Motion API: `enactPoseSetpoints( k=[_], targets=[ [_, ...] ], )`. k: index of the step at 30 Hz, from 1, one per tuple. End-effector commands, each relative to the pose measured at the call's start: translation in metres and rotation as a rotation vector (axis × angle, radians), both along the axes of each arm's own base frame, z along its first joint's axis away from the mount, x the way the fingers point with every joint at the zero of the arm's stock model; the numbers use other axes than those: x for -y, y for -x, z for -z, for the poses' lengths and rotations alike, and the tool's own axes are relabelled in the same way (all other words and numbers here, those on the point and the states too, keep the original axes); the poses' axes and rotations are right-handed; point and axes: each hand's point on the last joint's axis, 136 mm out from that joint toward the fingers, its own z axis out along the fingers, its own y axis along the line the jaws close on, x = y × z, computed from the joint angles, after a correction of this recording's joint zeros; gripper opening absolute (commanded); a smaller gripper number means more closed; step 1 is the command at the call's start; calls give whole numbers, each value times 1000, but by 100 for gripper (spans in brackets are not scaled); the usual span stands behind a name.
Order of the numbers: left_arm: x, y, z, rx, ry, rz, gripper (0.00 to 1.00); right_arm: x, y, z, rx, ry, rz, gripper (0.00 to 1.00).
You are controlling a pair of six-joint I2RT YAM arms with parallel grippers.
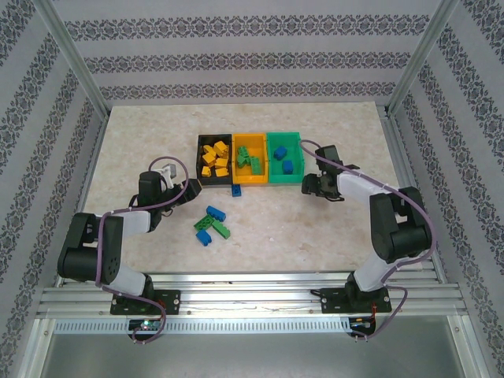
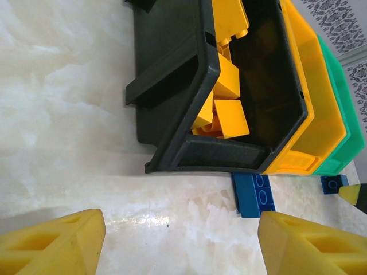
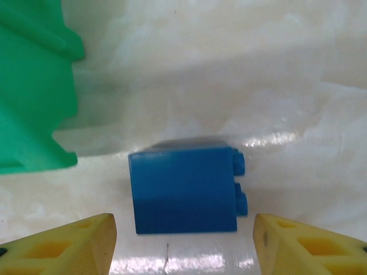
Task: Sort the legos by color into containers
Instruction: Pick up the lego from the middle-right of the table.
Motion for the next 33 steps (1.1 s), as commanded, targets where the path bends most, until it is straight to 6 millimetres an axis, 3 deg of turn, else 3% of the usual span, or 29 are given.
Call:
enactPoseSetpoints(
  k=[1,9,16,20,26,33],
  targets=[
    [7,-6,-20,69,4,26,71,2,-15,-5,12,16,7,64],
    [7,-5,-23,75,3,25,71,-1,-27,6,-14,-11,17,56],
    [6,-5,-23,76,0,24,71,-8,-18,16,-23,-19,-6,34],
    [8,-7,-15,57,5,29,71,-11,-9,13,-25,5,-27,33],
    [8,-8,-14,58,7,27,71,-18,-4,-25,62,2,-42,32],
    [9,-8,-12,50,16,34,71,-52,-33,-86,241,-4,-121,34]
  ],
)
